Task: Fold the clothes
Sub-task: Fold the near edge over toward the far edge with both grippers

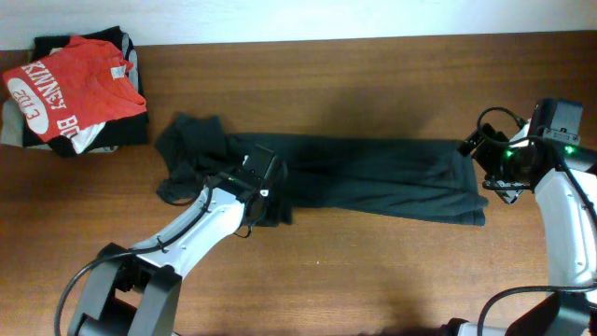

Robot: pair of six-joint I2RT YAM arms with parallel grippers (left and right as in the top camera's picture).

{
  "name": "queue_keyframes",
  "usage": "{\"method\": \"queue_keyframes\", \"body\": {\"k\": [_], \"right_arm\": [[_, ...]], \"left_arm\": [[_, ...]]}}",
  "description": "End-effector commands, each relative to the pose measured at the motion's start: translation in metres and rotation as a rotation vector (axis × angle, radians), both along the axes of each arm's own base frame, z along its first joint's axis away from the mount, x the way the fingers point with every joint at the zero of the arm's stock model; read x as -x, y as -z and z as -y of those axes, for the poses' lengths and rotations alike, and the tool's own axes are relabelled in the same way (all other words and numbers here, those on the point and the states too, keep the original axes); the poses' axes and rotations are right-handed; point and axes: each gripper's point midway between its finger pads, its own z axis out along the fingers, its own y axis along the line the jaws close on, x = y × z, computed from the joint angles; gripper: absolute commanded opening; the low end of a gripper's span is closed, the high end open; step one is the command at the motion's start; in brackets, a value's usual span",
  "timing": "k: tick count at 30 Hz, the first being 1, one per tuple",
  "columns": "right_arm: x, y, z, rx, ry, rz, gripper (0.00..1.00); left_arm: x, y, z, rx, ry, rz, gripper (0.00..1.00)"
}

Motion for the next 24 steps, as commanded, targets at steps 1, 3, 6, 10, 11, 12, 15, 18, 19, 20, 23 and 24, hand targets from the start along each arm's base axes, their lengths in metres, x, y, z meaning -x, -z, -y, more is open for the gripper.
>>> {"method": "queue_keyframes", "body": {"k": [1,3,6,10,11,12,15,18,19,20,23,24], "right_arm": [[0.003,0.003,-0.002,0.017,-0.037,-0.012,0.99],[0.005,0.004,-0.001,0.027,-0.046,-0.019,0.99],[0.005,0.005,-0.001,0.026,-0.048,-0.022,0.98],[0.005,0.005,-0.001,0.026,-0.048,-0.022,0.99],[0.005,0.005,-0.001,0.026,-0.049,-0.022,0.99],[0.006,0.005,-0.002,0.026,-0.049,-0.023,0.99],[0.008,0.006,-0.002,0.03,-0.066,-0.03,0.99],[0.011,0.007,-0.003,0.033,-0.082,-0.043,0.99],[0.012,0.007,-0.004,0.031,-0.083,-0.048,0.99],[0.013,0.008,-0.004,0.029,-0.083,-0.052,0.99],[0.017,0.01,-0.005,0.036,-0.114,-0.066,0.99],[0.019,0.013,-0.006,0.039,-0.128,-0.07,0.99]], "left_arm": [[-0.005,-0.005,-0.003,-0.031,0.004,0.012,0.12],[-0.01,-0.013,-0.008,-0.067,-0.004,0.028,0.01],[-0.038,-0.044,0.002,-0.069,0.051,0.117,0.0],[-0.077,-0.075,0.012,-0.062,0.076,0.285,0.0],[-0.09,-0.08,0.019,-0.036,0.073,0.342,0.01],[-0.101,-0.082,0.025,-0.016,0.069,0.384,0.0],[-0.129,-0.066,0.04,0.017,0.061,0.451,0.15],[-0.138,-0.043,0.04,-0.004,0.053,0.443,0.43],[-0.14,-0.044,0.04,-0.003,0.051,0.452,0.5],[-0.142,-0.048,0.042,0.003,0.05,0.464,0.64],[-0.129,-0.079,0.035,-0.005,0.052,0.445,0.68],[-0.118,-0.095,0.029,-0.016,0.054,0.423,0.69]]}}
